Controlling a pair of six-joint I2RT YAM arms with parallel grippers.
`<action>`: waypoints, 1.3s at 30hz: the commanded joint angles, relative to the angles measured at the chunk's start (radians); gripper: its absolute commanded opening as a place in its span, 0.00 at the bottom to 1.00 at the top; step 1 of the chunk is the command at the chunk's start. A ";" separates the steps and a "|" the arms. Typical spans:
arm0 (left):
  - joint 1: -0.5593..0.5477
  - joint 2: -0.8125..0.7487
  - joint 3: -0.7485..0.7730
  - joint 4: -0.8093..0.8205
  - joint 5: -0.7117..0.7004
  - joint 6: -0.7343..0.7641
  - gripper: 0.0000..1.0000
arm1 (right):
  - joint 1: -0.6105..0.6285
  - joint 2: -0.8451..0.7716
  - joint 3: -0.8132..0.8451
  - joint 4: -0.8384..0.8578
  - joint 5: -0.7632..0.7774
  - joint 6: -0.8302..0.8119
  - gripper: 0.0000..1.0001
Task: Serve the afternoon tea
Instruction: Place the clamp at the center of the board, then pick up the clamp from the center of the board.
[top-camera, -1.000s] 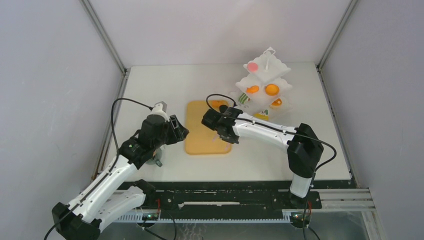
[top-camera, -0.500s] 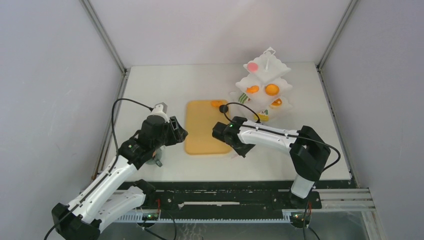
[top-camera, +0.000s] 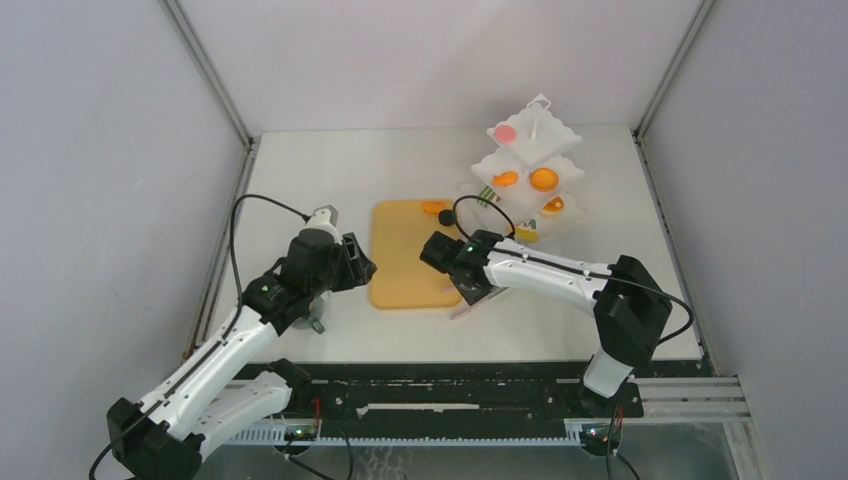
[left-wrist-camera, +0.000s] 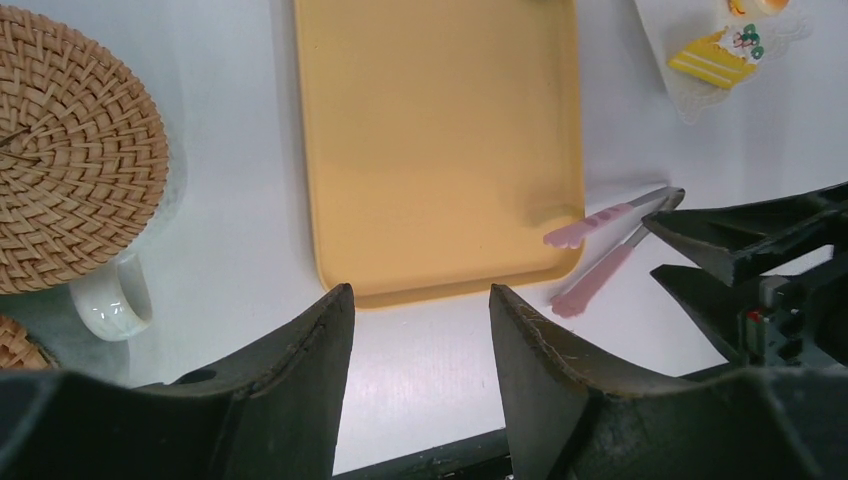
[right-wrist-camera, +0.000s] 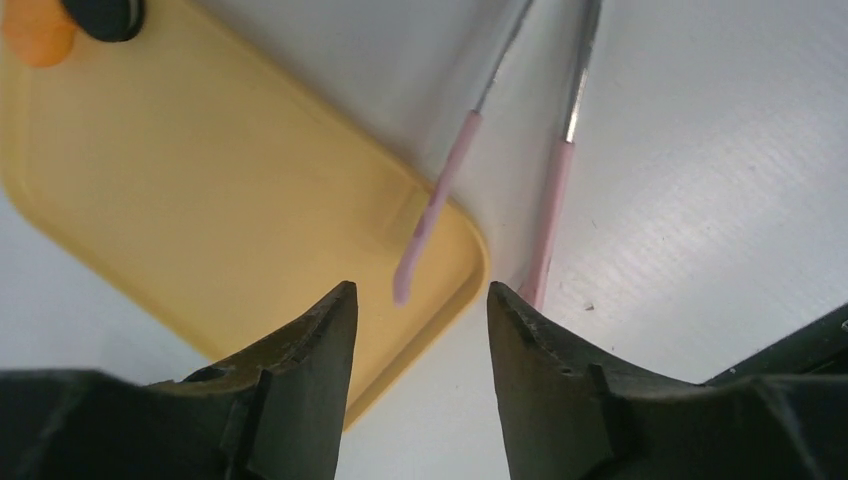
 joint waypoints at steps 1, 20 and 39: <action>-0.005 0.007 0.026 0.039 -0.025 0.020 0.58 | -0.006 -0.090 0.034 0.066 0.084 -0.148 0.59; -0.004 0.057 0.087 0.074 -0.068 -0.023 0.58 | -0.115 -0.090 -0.089 0.295 -0.144 -1.788 0.69; 0.005 0.073 0.062 0.071 -0.091 -0.029 0.58 | -0.184 0.108 -0.044 0.416 -0.258 -2.020 0.72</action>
